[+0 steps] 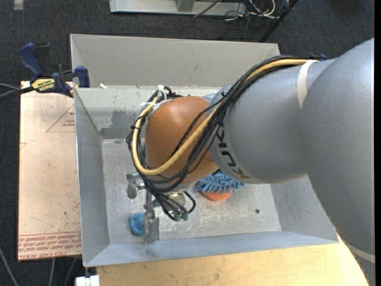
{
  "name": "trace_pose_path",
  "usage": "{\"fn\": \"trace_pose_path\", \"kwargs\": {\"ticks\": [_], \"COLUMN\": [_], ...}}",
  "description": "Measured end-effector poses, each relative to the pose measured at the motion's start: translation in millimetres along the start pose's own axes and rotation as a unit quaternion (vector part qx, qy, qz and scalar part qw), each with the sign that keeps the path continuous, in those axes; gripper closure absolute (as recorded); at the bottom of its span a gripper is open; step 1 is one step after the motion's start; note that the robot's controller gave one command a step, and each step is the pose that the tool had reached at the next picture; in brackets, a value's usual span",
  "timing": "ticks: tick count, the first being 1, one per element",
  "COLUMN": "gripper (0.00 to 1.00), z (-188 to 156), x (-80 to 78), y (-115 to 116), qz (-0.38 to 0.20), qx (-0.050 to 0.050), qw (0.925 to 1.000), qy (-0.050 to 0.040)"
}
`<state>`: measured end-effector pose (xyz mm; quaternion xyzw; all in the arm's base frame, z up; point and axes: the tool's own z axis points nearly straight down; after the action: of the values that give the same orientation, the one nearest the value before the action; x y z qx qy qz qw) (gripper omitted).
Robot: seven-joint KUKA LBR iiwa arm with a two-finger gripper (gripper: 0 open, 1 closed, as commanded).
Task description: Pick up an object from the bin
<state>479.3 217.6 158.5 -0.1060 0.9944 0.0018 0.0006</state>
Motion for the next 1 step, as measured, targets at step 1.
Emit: {"fn": "trace_pose_path", "kwargs": {"ticks": [1], "gripper": [0.0], "z": [37.2], "x": [2.1], "y": [-6.3], "qz": [-0.117], "qx": [0.001], "qw": [0.9932], "qy": [-0.0003]}}
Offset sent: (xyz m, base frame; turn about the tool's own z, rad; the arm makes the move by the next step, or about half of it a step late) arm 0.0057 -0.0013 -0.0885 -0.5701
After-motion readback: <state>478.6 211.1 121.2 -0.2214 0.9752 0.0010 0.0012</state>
